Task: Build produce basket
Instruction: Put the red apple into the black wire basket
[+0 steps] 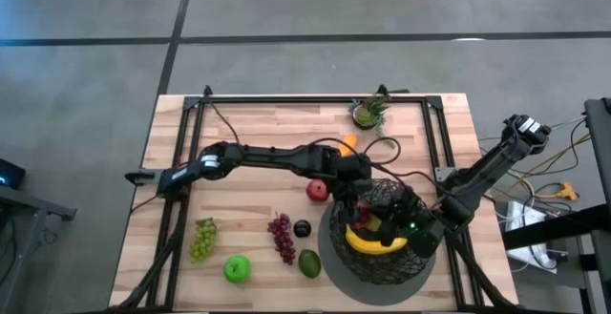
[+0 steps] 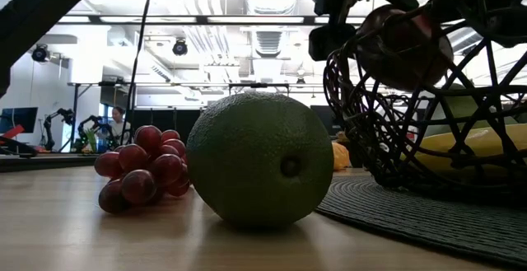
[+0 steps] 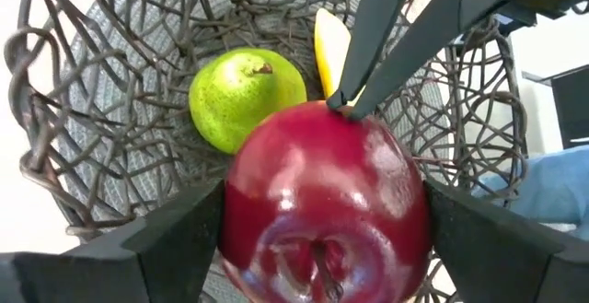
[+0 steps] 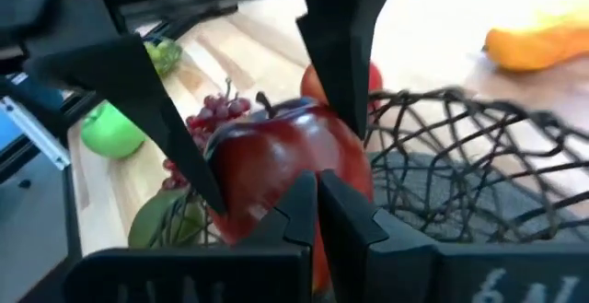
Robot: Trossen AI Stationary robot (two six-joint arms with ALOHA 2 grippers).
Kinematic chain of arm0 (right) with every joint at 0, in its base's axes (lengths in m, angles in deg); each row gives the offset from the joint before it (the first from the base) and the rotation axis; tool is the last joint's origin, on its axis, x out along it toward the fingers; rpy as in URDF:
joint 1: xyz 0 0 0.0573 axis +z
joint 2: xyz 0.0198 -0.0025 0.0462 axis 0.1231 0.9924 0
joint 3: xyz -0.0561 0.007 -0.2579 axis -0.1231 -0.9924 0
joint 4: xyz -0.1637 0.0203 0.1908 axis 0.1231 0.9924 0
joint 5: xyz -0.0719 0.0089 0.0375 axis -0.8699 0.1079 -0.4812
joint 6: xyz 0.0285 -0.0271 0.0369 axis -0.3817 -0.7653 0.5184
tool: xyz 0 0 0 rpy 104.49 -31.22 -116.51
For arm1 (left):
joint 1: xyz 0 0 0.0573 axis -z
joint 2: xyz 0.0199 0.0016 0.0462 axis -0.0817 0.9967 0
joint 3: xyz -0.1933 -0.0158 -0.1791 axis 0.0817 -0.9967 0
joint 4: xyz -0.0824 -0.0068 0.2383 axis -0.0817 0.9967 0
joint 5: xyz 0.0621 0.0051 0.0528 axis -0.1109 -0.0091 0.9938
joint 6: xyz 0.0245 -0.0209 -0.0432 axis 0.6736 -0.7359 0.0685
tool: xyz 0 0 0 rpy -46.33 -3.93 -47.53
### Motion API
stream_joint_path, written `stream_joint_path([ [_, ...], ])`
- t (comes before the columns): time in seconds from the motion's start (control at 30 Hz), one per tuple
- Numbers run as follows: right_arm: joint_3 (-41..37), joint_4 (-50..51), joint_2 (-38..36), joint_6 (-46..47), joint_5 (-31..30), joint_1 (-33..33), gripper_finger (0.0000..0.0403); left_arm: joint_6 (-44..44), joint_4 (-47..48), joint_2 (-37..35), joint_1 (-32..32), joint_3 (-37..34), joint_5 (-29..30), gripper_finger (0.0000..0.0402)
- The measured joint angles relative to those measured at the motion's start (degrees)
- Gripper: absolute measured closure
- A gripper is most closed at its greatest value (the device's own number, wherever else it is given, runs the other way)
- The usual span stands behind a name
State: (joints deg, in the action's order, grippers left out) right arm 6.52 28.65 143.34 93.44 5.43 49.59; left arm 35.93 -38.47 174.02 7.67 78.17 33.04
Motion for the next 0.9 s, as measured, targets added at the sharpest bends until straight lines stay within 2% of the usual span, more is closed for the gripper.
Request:
stream_joint_path([
  [0.3, -2.9, -1.5, 1.7, 1.7, 5.2, 0.1, 0.0394, 1.1, -0.9, 0.0, -0.1, 0.3, 1.6, 0.0063],
  [0.5, -2.4, -1.4, 1.4, 1.0, 6.4, 0.2, 0.0394, 1.5, -0.6, -0.1, -0.1, -0.8, 4.1, 0.0063],
  [0.63, -0.6, -1.4, -0.1, -1.4, 5.9, 0.2, 0.0394, 2.4, -0.6, -0.1, 0.0, -2.8, 4.9, 0.0063],
  [0.77, 0.4, -2.1, -1.1, -4.0, 2.6, -0.2, 0.0394, 2.8, -0.9, -0.1, 0.3, -4.7, 4.9, 0.0063],
  [0.9, -0.4, -2.5, -0.6, -3.2, 2.3, -1.3, 0.0394, 2.9, -2.1, -0.1, 0.4, -4.9, 4.8, 0.0063],
])
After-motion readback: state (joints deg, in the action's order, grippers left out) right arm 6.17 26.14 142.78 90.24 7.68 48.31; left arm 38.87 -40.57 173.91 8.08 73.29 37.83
